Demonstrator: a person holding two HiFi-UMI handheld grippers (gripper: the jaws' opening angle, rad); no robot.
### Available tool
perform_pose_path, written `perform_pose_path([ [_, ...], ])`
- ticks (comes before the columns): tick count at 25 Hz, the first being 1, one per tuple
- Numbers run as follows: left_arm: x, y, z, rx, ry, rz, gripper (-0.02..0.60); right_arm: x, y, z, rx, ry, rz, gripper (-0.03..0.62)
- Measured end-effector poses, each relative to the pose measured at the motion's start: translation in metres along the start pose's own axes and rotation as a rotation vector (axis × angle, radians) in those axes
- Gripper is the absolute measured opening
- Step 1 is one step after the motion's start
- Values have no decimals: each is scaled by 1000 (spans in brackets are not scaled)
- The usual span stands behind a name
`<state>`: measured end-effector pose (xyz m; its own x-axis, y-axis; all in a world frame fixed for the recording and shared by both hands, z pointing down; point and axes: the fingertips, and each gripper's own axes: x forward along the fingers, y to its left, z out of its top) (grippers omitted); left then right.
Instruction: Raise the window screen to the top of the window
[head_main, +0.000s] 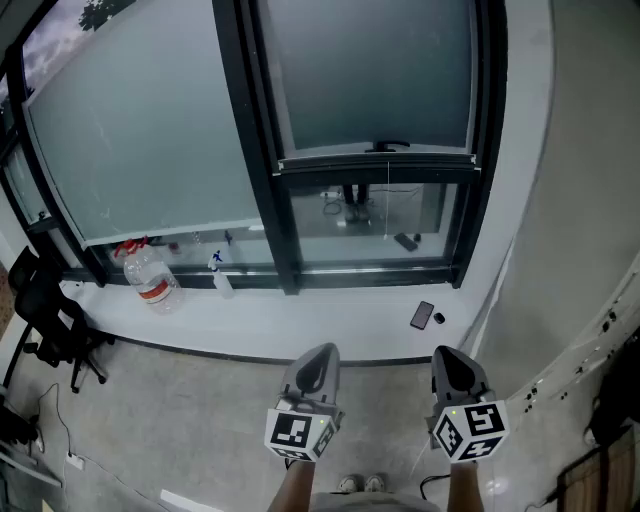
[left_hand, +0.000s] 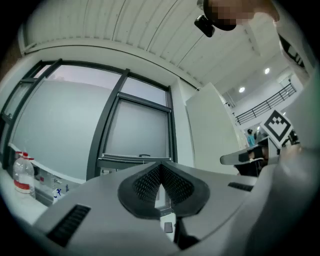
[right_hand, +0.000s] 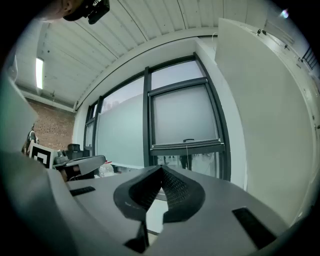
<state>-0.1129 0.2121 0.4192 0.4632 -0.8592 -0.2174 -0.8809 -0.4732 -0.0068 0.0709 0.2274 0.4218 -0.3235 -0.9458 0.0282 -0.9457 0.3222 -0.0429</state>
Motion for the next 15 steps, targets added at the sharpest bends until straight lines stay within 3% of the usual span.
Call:
perform_pose_path([
  [5, 2, -7, -4, 10, 28, -39, 2, 0, 3, 1, 11, -12, 24, 5],
  [15, 6, -4, -8, -32, 30, 12, 2, 3, -11, -3, 11, -1, 36, 5],
])
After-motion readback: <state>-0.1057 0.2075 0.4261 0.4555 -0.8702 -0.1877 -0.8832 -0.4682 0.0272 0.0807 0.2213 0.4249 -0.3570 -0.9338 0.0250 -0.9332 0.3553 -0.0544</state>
